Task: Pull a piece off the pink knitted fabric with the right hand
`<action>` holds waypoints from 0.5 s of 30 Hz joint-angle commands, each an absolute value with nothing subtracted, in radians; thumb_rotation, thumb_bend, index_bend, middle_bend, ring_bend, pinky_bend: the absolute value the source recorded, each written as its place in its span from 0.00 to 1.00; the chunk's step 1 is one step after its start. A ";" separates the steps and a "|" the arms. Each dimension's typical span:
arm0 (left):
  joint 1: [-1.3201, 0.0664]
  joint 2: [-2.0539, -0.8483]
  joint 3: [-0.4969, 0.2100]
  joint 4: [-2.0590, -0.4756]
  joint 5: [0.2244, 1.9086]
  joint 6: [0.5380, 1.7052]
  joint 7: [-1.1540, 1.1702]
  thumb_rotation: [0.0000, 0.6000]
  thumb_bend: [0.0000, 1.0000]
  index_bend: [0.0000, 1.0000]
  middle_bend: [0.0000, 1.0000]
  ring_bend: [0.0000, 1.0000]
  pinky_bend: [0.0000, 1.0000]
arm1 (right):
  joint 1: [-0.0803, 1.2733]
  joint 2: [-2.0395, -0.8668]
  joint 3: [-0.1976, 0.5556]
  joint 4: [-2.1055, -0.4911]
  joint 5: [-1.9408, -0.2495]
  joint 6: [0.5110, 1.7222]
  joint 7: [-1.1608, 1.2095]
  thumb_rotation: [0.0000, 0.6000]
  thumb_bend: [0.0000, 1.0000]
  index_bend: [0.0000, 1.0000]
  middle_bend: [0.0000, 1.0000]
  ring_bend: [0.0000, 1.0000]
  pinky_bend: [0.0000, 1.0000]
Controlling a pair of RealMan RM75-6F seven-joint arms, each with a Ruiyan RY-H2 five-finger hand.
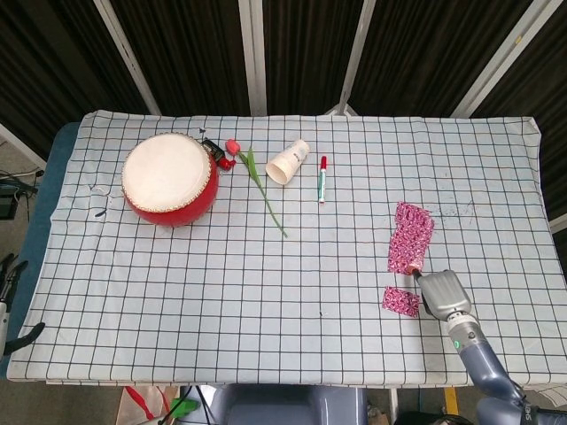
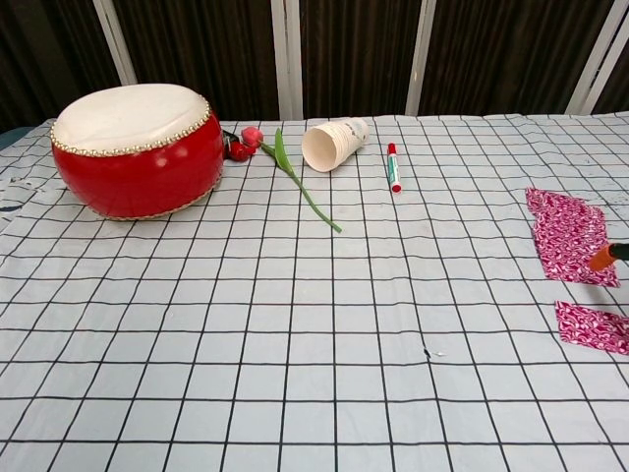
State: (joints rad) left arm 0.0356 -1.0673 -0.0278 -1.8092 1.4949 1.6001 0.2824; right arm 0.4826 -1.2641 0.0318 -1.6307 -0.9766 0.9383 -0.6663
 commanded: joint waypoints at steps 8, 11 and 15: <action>0.034 -1.072 -0.031 -1.809 1.487 1.599 0.295 1.00 0.25 0.12 0.00 0.00 0.02 | 0.539 -1.300 0.049 -1.573 -0.892 0.894 -0.690 1.00 0.76 0.19 0.85 0.78 0.44; 0.032 -1.075 -0.031 -1.809 1.485 1.594 0.300 1.00 0.25 0.12 0.00 0.00 0.02 | 0.550 -1.304 0.047 -1.570 -0.881 0.893 -0.696 1.00 0.76 0.19 0.85 0.78 0.44; 0.030 -1.077 -0.030 -1.810 1.484 1.591 0.307 1.00 0.25 0.12 0.00 0.00 0.02 | 0.563 -1.309 0.041 -1.575 -0.873 0.890 -0.705 1.00 0.76 0.20 0.85 0.78 0.44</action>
